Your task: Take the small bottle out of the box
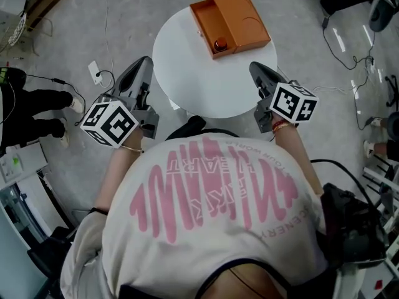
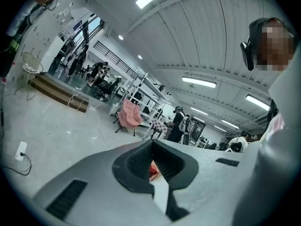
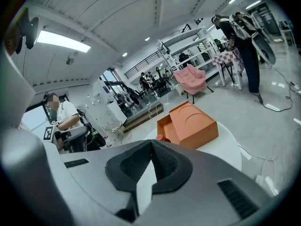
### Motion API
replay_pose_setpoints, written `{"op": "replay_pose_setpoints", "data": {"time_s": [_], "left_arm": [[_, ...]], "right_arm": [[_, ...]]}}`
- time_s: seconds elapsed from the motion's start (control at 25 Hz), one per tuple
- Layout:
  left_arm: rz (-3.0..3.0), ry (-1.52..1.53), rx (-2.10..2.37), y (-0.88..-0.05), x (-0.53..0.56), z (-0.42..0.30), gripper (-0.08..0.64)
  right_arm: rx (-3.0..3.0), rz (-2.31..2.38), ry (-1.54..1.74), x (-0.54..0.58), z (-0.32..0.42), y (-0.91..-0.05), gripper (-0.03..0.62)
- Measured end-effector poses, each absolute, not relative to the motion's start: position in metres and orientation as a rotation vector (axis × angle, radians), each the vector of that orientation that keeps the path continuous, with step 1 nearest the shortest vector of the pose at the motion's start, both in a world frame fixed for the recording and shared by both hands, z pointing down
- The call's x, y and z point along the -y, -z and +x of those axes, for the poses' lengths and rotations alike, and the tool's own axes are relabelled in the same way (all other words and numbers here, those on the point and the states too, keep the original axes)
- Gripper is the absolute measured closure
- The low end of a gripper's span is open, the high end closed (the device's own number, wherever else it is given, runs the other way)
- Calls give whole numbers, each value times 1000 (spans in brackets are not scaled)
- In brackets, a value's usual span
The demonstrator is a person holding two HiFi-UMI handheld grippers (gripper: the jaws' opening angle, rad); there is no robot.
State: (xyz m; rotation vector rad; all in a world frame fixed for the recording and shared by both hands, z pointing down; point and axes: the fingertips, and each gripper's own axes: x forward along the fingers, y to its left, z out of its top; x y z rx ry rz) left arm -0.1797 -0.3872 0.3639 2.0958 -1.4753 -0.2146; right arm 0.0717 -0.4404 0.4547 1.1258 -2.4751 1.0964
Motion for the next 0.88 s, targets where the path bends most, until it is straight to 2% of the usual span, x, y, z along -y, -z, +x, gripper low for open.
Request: {"op": "replay_pose_setpoints", "data": {"time_s": [0.36,0.88], "left_arm": [[2067,218,1471,-381,406,-192,552],[2019,140,1387,-433,506,-248,552]], "right_arm": [[2466,1105,-1116,457,63,-479,589],[2361,1003,-1203,524,-2,-532,588]]}}
